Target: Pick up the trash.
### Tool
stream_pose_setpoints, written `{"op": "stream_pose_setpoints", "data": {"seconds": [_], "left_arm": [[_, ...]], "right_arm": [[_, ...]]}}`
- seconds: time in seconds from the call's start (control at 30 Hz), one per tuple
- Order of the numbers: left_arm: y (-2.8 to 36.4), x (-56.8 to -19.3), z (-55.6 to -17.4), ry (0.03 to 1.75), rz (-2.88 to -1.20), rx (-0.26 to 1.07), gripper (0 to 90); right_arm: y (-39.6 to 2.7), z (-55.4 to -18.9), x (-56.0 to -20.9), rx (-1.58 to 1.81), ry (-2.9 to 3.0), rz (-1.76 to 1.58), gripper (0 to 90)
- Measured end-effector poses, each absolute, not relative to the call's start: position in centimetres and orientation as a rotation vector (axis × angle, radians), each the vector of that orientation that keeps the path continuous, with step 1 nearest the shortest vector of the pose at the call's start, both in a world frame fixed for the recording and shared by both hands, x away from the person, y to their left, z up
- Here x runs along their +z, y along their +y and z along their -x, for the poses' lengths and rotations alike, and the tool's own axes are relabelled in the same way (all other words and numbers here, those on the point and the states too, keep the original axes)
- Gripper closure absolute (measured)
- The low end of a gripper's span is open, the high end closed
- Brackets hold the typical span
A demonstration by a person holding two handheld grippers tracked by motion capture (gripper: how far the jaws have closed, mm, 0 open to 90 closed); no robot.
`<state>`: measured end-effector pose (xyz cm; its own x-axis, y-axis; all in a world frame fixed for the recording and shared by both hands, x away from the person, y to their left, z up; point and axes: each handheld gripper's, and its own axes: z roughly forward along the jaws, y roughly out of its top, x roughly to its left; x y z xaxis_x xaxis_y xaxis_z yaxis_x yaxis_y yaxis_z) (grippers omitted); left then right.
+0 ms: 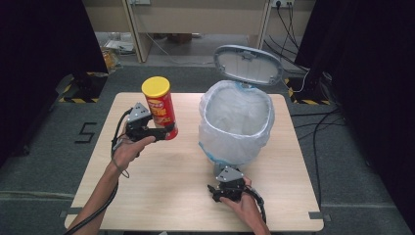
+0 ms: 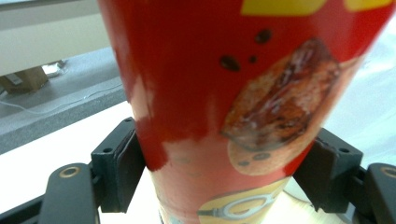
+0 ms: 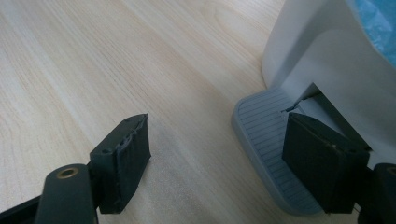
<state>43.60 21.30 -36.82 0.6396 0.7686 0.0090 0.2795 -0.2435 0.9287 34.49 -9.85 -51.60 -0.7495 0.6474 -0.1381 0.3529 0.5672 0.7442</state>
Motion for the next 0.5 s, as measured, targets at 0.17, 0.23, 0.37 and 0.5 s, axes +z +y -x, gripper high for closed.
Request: {"op": "stream_pose_setpoints", "data": {"seconds": [0.17,0.23,0.37,0.5], "left_arm": [[20.9,-35.9,-43.7,0.829,-1.812,0.579,24.3],[20.8,-35.6,-43.7,0.826,-1.809,0.581,24.3],[20.7,-34.8,-43.7,0.815,-1.81,0.589,24.3],[20.6,-34.3,-43.6,0.804,-1.809,0.592,24.3]], "right_arm": [[-9.9,-34.5,-51.6,1.014,2.407,-0.808,23.3],[-9.9,-34.5,-51.6,1.014,2.407,-0.807,23.3],[-9.9,-34.4,-51.6,1.013,2.406,-0.81,23.3],[-9.9,-34.5,-51.6,1.014,2.405,-0.802,23.3]]}}
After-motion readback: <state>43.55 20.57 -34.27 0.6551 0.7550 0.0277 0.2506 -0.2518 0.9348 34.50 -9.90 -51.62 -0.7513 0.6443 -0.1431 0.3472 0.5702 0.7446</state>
